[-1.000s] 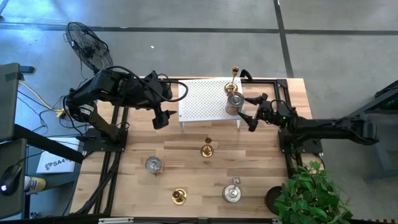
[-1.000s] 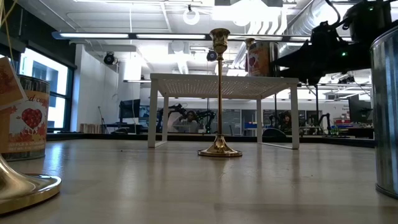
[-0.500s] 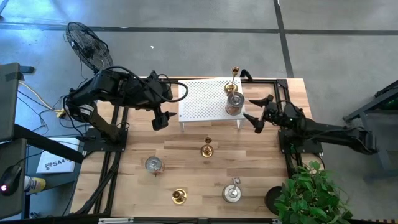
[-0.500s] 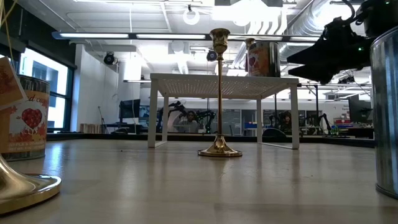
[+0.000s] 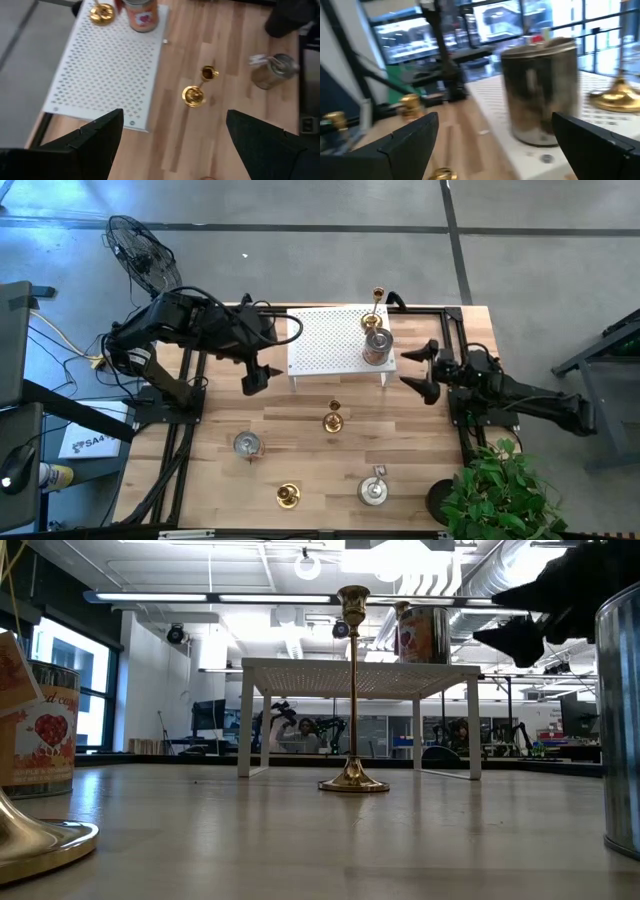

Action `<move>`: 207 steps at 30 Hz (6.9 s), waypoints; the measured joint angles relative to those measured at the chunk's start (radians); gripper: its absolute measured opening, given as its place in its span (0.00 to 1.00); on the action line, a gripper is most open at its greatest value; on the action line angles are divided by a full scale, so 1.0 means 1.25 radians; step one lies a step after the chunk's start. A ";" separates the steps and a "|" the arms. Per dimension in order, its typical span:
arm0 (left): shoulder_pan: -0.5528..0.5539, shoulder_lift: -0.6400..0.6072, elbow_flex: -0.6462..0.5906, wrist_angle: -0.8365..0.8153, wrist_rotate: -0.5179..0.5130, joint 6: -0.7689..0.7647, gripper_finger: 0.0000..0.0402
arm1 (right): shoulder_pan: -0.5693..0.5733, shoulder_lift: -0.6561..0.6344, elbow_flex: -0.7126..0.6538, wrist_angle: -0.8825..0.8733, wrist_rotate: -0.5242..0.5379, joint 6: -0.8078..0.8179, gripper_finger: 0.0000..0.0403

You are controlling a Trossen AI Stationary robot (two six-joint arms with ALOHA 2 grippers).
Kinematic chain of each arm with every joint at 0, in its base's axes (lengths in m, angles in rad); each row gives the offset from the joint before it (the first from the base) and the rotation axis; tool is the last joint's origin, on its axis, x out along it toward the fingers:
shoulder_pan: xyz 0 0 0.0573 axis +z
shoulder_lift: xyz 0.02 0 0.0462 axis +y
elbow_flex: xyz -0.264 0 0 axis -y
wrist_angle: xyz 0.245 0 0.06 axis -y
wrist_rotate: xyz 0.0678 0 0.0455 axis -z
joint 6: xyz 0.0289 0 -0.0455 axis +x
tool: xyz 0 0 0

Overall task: Pick & Place candle stick holders
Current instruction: Put the top gold candle holder on the shelf aligned with the other gold candle holder

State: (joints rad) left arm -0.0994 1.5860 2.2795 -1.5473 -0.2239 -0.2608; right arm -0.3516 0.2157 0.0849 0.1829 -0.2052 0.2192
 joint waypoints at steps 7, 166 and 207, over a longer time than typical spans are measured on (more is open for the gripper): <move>0.000 0.001 -0.081 0.023 0.051 -0.007 0.86 | 0.066 -0.005 0.000 -0.020 -0.059 0.015 0.94; -0.229 -0.147 -1.089 1.201 -0.255 -0.026 0.86 | 0.438 0.980 0.462 0.266 0.227 -0.176 0.09; -0.119 0.007 -1.089 1.476 -0.169 -0.026 0.82 | 0.438 0.980 0.462 0.282 0.265 -0.176 0.38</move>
State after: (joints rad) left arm -0.2478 1.5948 0.9180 0.2974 -0.4347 -0.2934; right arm 0.1955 1.4410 0.6628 0.5358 0.1258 -0.0007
